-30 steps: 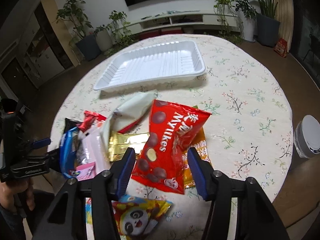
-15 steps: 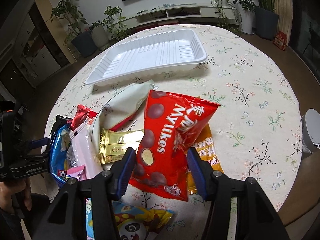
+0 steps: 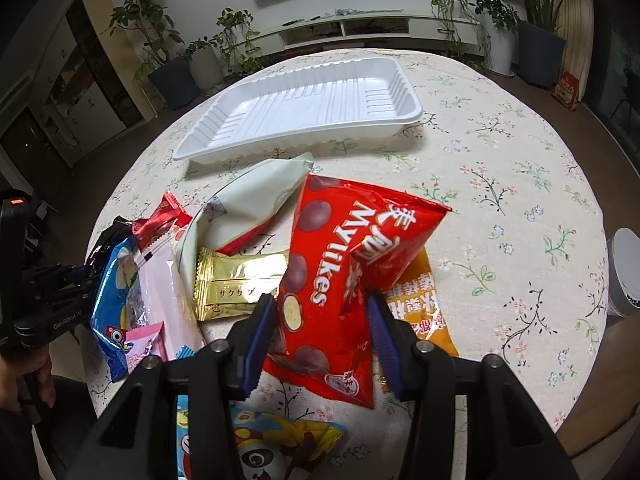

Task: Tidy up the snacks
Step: 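Grasp the black bag with the left tool while the right tool grasps the red Mylikes bag, then carry both bags into the white tray and open both tools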

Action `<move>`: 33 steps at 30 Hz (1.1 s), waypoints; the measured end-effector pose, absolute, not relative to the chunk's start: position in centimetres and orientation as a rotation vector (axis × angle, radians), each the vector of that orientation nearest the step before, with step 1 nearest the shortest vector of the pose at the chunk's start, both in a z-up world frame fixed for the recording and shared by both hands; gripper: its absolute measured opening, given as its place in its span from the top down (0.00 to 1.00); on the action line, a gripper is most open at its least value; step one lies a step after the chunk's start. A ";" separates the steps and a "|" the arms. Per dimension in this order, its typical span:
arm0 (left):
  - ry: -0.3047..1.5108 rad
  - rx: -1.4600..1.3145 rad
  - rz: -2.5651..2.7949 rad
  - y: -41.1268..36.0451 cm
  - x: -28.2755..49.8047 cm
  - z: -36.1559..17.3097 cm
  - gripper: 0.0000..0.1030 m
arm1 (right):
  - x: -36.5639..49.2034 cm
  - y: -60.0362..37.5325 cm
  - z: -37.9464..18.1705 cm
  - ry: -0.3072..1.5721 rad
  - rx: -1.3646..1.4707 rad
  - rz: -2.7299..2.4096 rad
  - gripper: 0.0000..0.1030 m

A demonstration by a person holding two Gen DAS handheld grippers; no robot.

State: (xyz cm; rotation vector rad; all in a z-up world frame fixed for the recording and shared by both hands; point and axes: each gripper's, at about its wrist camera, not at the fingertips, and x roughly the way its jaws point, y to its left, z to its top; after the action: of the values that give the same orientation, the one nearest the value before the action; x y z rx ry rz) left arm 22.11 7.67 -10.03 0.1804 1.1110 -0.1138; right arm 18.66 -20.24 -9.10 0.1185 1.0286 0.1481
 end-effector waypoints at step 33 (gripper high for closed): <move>0.963 -0.039 -0.264 8.4 22.2 -0.2 0.80 | 18.6 -24.6 -2.2 0.864 0.291 0.202 0.74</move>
State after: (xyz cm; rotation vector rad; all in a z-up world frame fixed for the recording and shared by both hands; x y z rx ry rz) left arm 22.15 8.40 -0.23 -0.0394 0.9629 -0.2636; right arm 18.64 -24.63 -2.17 0.2906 0.8640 0.2022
